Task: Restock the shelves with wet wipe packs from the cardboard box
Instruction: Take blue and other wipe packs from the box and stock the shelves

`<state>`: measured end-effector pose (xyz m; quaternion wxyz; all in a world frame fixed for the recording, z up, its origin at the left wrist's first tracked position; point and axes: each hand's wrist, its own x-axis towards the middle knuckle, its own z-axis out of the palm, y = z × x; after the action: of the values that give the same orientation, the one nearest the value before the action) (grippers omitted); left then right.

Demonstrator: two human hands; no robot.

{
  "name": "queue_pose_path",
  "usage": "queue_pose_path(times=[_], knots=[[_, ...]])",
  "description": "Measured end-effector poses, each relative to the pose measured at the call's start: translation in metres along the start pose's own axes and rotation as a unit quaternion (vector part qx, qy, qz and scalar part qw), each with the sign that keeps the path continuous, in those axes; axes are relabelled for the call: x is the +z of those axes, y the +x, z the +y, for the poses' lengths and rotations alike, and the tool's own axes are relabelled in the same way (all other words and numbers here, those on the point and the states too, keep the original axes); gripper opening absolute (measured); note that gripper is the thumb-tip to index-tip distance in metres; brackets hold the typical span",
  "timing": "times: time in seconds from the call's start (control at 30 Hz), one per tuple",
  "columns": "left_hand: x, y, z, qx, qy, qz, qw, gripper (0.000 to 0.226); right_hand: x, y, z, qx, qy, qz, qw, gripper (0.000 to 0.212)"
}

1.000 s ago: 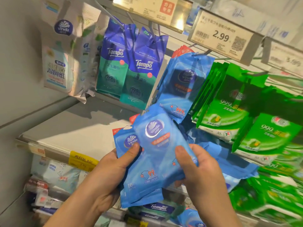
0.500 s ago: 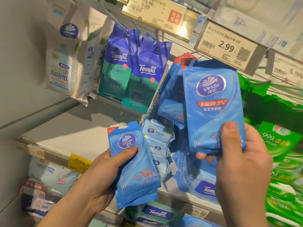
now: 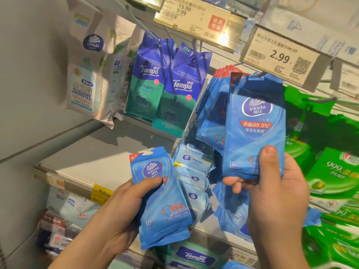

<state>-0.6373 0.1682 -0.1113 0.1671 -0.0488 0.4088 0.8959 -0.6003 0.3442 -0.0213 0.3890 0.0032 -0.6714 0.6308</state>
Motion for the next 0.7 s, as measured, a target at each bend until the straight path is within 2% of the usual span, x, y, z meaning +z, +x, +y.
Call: queue_pose_path(times=[0.13,0.27,0.37,0.53,0.7], knots=[[0.0,0.0,0.002,-0.016,-0.025,0.019,0.999,0.026,0.004,-0.004,0.013,0.049,-0.022,-0.037,0.998,0.028],[-0.002,-0.001,0.002,-0.021,-0.019,0.027,0.999,0.026,0.01,-0.001,0.022,0.096,-0.046,-0.052,0.993,0.03],[-0.003,-0.001,0.001,-0.017,-0.011,0.015,1.0,0.028,0.018,0.006,0.02,0.103,-0.04,-0.056,0.992,0.03],[-0.004,-0.006,0.002,0.003,-0.001,-0.015,1.0,0.046,0.023,0.012,0.024,0.129,-0.031,-0.062,0.989,0.027],[-0.007,-0.008,0.003,0.025,0.028,-0.021,0.999,0.027,0.02,0.006,0.029,0.175,-0.032,-0.066,0.982,0.032]])
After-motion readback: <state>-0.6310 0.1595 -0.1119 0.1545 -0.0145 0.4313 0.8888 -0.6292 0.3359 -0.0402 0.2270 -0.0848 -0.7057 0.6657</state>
